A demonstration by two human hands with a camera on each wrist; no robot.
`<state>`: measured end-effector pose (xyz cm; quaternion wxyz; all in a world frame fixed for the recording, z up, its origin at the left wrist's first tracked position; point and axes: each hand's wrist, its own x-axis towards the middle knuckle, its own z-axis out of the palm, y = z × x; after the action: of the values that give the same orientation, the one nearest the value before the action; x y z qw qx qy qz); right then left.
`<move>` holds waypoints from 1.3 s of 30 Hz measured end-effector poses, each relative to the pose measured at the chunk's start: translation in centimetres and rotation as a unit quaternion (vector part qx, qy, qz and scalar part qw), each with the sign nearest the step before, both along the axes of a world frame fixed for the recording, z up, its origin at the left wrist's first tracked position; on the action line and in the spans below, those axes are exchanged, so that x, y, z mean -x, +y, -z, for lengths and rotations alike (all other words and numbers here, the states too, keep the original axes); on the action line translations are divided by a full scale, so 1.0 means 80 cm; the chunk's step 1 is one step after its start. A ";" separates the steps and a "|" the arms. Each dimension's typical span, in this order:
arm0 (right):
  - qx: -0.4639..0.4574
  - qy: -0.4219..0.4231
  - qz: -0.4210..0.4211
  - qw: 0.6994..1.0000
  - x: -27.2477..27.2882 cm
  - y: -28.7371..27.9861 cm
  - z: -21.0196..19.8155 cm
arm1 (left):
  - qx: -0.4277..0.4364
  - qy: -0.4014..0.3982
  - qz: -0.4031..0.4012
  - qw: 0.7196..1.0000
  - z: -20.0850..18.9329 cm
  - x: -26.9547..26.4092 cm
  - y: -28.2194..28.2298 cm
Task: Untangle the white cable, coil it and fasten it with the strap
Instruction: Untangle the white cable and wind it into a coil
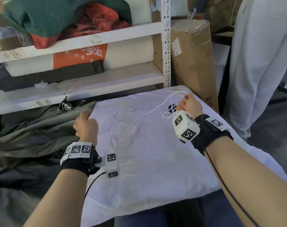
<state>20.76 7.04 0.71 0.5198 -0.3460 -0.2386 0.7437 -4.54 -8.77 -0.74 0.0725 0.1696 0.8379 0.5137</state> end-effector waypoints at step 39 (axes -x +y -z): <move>0.001 0.325 -0.269 0.907 0.000 -0.014 -0.049 | 0.091 0.177 0.378 0.904 -0.016 -0.017 0.044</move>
<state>20.76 5.90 4.64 0.3480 -0.0084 -0.1394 0.9270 -3.14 -5.21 0.57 0.1262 0.5542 0.7532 0.3309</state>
